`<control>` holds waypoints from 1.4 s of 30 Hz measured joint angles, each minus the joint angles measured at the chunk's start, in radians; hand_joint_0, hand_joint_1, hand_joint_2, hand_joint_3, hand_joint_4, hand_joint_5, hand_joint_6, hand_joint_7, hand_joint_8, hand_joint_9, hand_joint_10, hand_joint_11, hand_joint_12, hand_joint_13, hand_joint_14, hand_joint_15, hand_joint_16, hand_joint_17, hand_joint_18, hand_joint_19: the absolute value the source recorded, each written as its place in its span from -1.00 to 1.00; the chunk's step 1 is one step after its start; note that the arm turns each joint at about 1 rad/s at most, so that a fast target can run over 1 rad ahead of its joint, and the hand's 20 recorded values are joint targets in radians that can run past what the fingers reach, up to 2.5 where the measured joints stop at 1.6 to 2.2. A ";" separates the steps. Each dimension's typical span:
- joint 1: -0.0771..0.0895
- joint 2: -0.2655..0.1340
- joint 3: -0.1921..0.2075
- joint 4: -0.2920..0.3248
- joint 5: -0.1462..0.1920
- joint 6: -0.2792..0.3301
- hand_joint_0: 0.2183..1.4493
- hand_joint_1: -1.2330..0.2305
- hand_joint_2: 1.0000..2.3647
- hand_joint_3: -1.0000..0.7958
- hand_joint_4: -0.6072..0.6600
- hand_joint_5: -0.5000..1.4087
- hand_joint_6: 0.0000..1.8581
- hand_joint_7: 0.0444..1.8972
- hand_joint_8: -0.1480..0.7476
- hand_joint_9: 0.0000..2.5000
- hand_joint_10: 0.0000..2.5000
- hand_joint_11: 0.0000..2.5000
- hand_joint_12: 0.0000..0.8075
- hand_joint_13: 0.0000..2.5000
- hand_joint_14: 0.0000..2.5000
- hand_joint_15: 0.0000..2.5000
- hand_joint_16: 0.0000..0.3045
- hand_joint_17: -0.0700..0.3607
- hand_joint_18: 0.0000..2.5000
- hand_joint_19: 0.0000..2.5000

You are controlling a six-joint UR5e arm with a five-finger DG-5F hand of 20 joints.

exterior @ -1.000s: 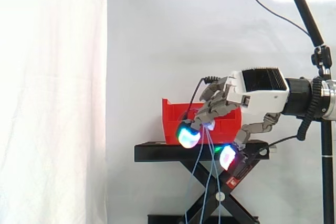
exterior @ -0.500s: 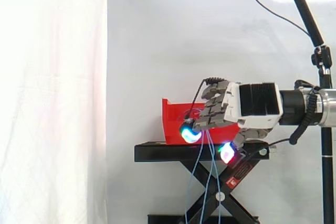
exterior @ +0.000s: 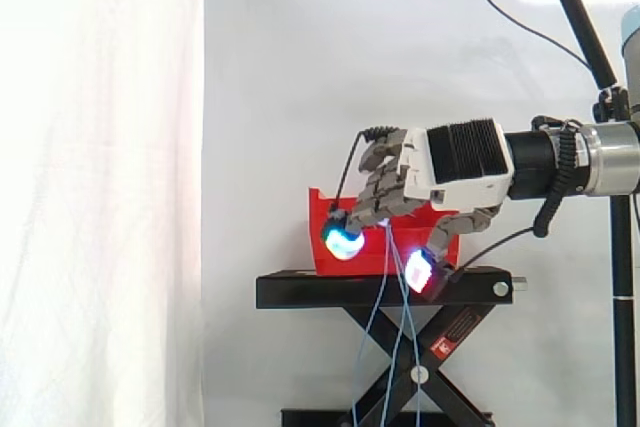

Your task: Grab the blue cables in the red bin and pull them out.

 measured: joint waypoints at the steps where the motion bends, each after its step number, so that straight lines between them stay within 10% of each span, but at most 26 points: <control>1: 0.003 0.000 0.004 -0.024 -0.001 0.023 -0.13 -0.72 -1.00 -1.00 0.32 0.17 -0.98 -0.46 -0.02 -0.36 -0.99 0.11 0.04 -0.45 -0.98 -0.41 -0.62 -0.07 -0.53 -0.48; 12: 0.032 -0.003 0.050 -0.256 -0.064 0.293 -0.13 -0.72 -1.00 -1.00 0.33 0.18 -0.98 -0.47 -0.02 -0.35 -0.99 0.12 0.04 -0.46 -0.98 -0.41 -0.62 -0.07 -0.53 -0.48; 19: 0.023 -0.092 0.131 -0.313 -0.165 0.385 -0.13 -0.71 -1.00 -1.00 0.33 0.18 -0.98 -0.46 -0.01 -0.35 -0.98 0.11 0.04 -0.46 -0.98 -0.42 -0.62 -0.07 -0.53 -0.48; 27: -0.001 -0.211 0.310 -0.503 -0.272 0.377 -0.13 -0.69 -1.00 -1.00 0.33 0.18 -0.98 -0.46 -0.02 -0.35 -0.99 0.11 0.04 -0.46 -0.98 -0.42 -0.62 -0.07 -0.54 -0.48; 42: -0.040 -0.210 0.382 -0.596 -0.262 0.207 -0.12 -0.69 -1.00 -1.00 0.34 0.18 -0.98 -0.47 -0.02 -0.35 -0.99 0.13 0.04 -0.46 -0.98 -0.42 -0.62 -0.07 -0.53 -0.48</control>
